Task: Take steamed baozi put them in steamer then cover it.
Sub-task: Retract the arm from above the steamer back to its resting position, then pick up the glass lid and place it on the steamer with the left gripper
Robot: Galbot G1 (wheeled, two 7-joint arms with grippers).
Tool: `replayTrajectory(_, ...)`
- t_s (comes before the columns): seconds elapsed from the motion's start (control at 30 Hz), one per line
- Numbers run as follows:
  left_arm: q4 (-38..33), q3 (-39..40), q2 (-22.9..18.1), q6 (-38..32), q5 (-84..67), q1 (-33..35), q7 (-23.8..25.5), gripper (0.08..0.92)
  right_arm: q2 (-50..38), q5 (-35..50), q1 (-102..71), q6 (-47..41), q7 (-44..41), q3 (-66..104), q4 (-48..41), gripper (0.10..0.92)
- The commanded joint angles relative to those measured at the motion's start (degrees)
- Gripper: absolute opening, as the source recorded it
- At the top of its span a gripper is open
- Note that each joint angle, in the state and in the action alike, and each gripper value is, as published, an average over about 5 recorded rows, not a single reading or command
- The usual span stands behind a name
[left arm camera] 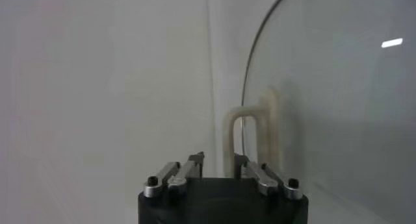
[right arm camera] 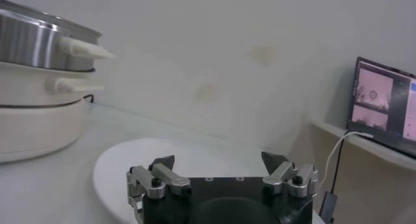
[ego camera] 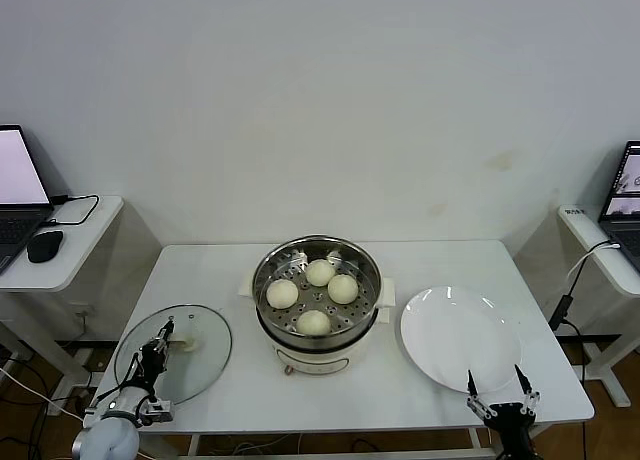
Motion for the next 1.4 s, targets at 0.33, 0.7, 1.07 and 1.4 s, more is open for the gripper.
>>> replayTrajectory(0.33, -28.33, -9.69, 4.19, 8.35, -7.83, 12.19, 7.14, 0.141, -1.45, -0.77, -0.78, 0.8, -0.21, -1.13, 1.02, 0.823)
replayTrajectory(0.7, -44.31, -10.37, 10.89, 17.22, -16.32, 12.71, 13.99, 0.141, -2.06, -1.24, -1.2, 0.82, -0.22, -2.71, 1.85, 0.823)
replayTrajectory(1.07, -45.25, 10.79, 14.29, 25.82, -13.11, 0.45, 17.47, 0.141, -1.04, -5.78, -0.04, 0.79, 1.8, -5.07, 0.34, 0.823)
replayTrajectory(1.4, -40.47, 26.66, 5.22, 33.17, -2.29, -15.0, 25.8, 0.141, -0.69, -9.27, 1.35, -0.53, 5.64, -6.41, -1.75, 0.823)
